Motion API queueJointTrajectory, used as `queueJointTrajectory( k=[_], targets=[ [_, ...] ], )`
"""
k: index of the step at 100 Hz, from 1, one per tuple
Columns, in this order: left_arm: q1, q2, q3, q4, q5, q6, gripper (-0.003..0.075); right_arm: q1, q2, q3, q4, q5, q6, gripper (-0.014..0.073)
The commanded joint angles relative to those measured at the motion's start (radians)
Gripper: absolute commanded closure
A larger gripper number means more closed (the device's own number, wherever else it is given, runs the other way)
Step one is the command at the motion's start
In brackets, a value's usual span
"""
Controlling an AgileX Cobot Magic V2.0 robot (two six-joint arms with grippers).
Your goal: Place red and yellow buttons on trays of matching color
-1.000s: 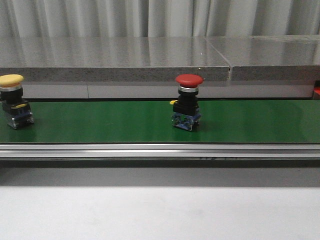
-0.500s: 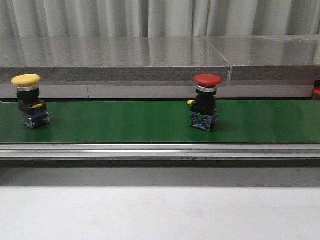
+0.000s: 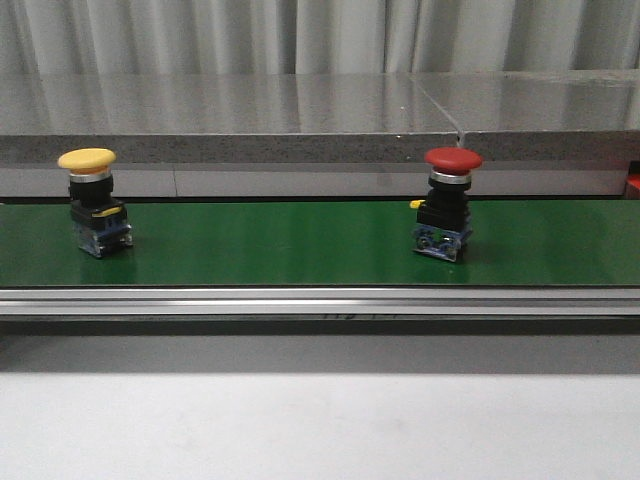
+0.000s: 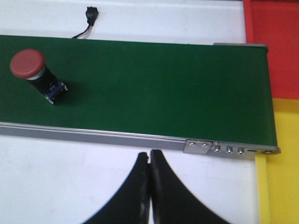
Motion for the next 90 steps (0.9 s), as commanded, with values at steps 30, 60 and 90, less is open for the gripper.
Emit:
queueJointTrajectory(
  k=[30, 60, 90],
  targets=[
    [-0.006, 0.008, -0.024, -0.007, -0.081, -0.004, 0.0739, 0.001, 0.133, -0.039, 0.011, -0.039, 0.0, 0.0382],
    [-0.006, 0.008, -0.024, -0.007, -0.081, -0.004, 0.0739, 0.001, 0.156, -0.047, 0.013, -0.064, 0.0, -0.0052],
    [-0.006, 0.008, -0.024, -0.007, -0.081, -0.004, 0.0739, 0.024, 0.344, -0.137, 0.108, -0.071, -0.14, -0.0052]
  ],
)
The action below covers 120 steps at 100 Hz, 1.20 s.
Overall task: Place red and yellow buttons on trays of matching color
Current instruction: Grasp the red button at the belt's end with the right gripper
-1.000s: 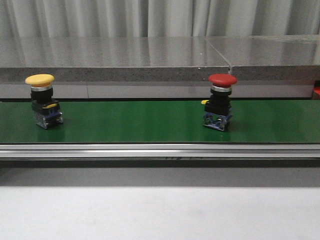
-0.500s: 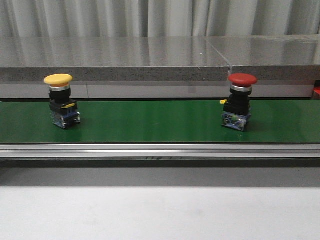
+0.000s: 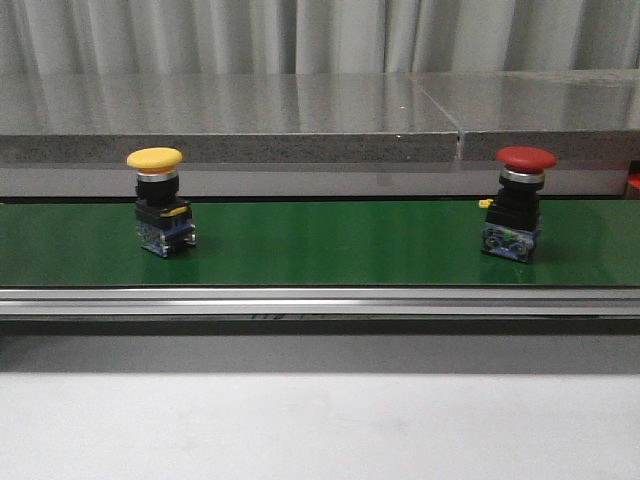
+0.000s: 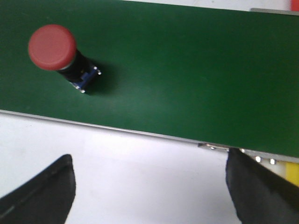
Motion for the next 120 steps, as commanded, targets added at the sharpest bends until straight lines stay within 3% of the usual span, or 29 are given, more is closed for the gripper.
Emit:
queueJointTrajectory(
  k=[1, 57, 64, 80, 88, 103, 120],
  targets=[
    [-0.006, 0.008, -0.024, -0.007, -0.081, -0.004, 0.0739, 0.011, 0.046, -0.058, 0.049, -0.061, -0.053, -0.0052],
    [-0.006, 0.008, -0.024, -0.007, -0.081, -0.004, 0.0739, 0.114, 0.417, -0.273, 0.056, -0.087, -0.065, -0.0045],
    [-0.006, 0.008, -0.024, -0.007, -0.081, -0.004, 0.0739, 0.114, 0.448, -0.291, 0.05, -0.069, -0.065, 0.0028],
    [-0.006, 0.008, -0.024, -0.007, -0.081, -0.004, 0.0739, 0.112, 0.473, -0.308, 0.049, -0.006, -0.064, 0.0417],
    [-0.006, 0.008, -0.024, -0.007, -0.081, -0.004, 0.0739, 0.11, 0.473, -0.323, 0.048, 0.009, -0.064, 0.0526],
    [-0.006, 0.008, -0.024, -0.007, -0.081, -0.004, 0.0739, 0.07, 0.473, -0.414, 0.03, 0.068, -0.064, 0.0534],
    [-0.006, 0.008, -0.024, -0.007, -0.081, -0.004, 0.0739, -0.064, 0.487, -0.542, -0.017, 0.106, -0.064, 0.0534]
  ],
)
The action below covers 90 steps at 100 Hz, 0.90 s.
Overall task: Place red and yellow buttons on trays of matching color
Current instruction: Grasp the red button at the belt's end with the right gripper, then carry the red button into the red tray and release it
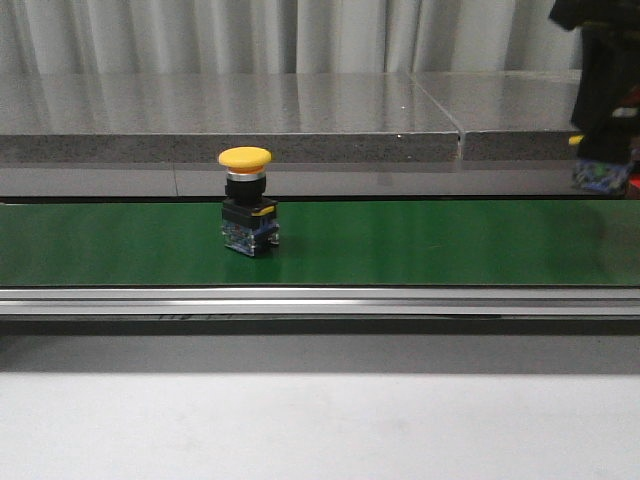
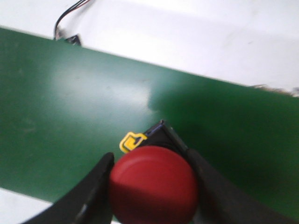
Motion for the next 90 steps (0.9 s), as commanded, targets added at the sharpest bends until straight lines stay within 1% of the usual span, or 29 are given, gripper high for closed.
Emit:
queueJointTrajectory(
  k=[1, 21, 39, 56, 90],
  targets=[
    [-0.006, 0.008, -0.024, -0.007, -0.079, -0.004, 0.0739, -0.084, -0.025, -0.087, -0.028, -0.015, -0.009, 0.0534],
    [-0.006, 0.008, -0.024, -0.007, -0.079, -0.004, 0.0739, -0.316, 0.048, -0.196, -0.028, -0.027, -0.009, 0.0534],
    [-0.006, 0.01, -0.024, -0.007, -0.079, -0.004, 0.0739, -0.463, 0.157, -0.26, -0.026, -0.057, -0.009, 0.0534],
    [-0.006, 0.01, -0.024, -0.007, -0.079, -0.004, 0.0739, -0.521, 0.26, -0.294, -0.018, -0.097, -0.009, 0.0534],
    [-0.006, 0.01, -0.024, -0.007, -0.079, -0.004, 0.0739, -0.518, 0.379, -0.303, 0.021, -0.181, -0.009, 0.0534]
  ],
)
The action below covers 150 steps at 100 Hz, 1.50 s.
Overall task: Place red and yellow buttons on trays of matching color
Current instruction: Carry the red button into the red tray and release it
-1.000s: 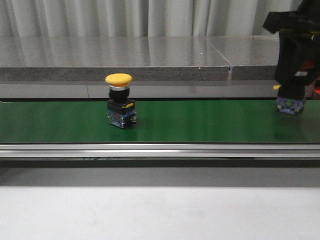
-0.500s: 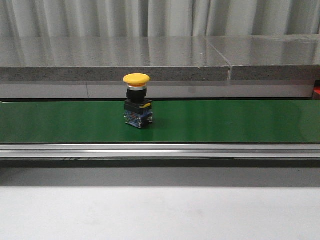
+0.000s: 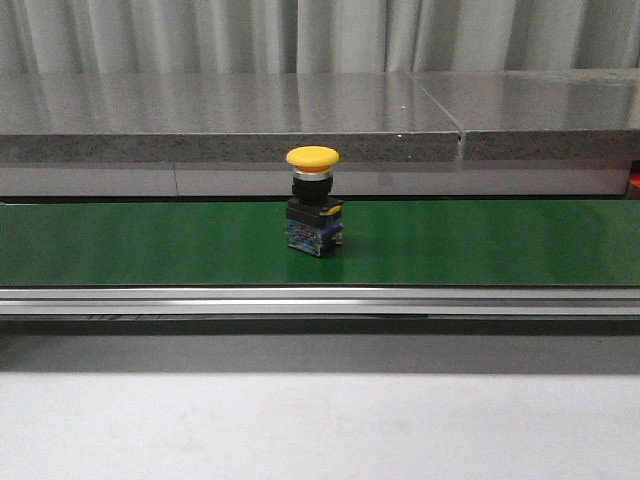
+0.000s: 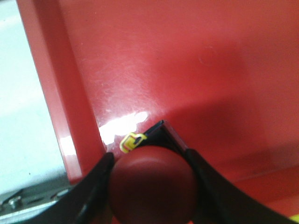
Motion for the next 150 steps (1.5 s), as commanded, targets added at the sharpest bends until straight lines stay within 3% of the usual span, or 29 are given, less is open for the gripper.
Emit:
queueJointTrajectory(
  k=[1, 24, 31, 43, 56, 67, 88, 112, 150],
  targets=[
    [-0.006, 0.01, -0.024, -0.007, -0.079, -0.004, 0.0739, -0.001, -0.042, -0.035, 0.017, -0.058, -0.007, 0.0534],
    [-0.006, 0.01, -0.024, -0.007, -0.079, -0.004, 0.0739, -0.001, 0.006, -0.035, 0.017, -0.071, -0.007, 0.0531],
    [-0.006, 0.01, -0.024, -0.007, -0.079, -0.004, 0.0739, -0.001, 0.013, -0.035, 0.017, -0.068, -0.007, 0.0496],
    [-0.006, 0.01, -0.024, -0.007, -0.079, -0.004, 0.0739, -0.001, 0.013, -0.035, 0.017, -0.068, -0.007, 0.0323],
    [-0.006, 0.01, -0.024, -0.007, -0.079, -0.004, 0.0739, -0.001, 0.007, -0.035, 0.017, -0.067, -0.007, 0.0049],
    [-0.006, 0.01, -0.024, -0.007, -0.079, -0.004, 0.0739, -0.001, -0.014, -0.035, 0.017, -0.07, -0.007, -0.0053],
    [-0.006, 0.01, -0.024, -0.007, -0.079, -0.004, 0.0739, -0.001, -0.115, -0.035, 0.016, -0.079, -0.007, -0.0057],
    [-0.006, 0.01, -0.024, -0.007, -0.079, -0.004, 0.0739, 0.016, -0.278, -0.004, 0.016, 0.007, -0.059, -0.0057],
    [-0.006, 0.01, -0.024, -0.007, -0.079, -0.004, 0.0739, 0.142, -0.602, 0.351, 0.016, 0.02, -0.116, -0.0057]
  ],
)
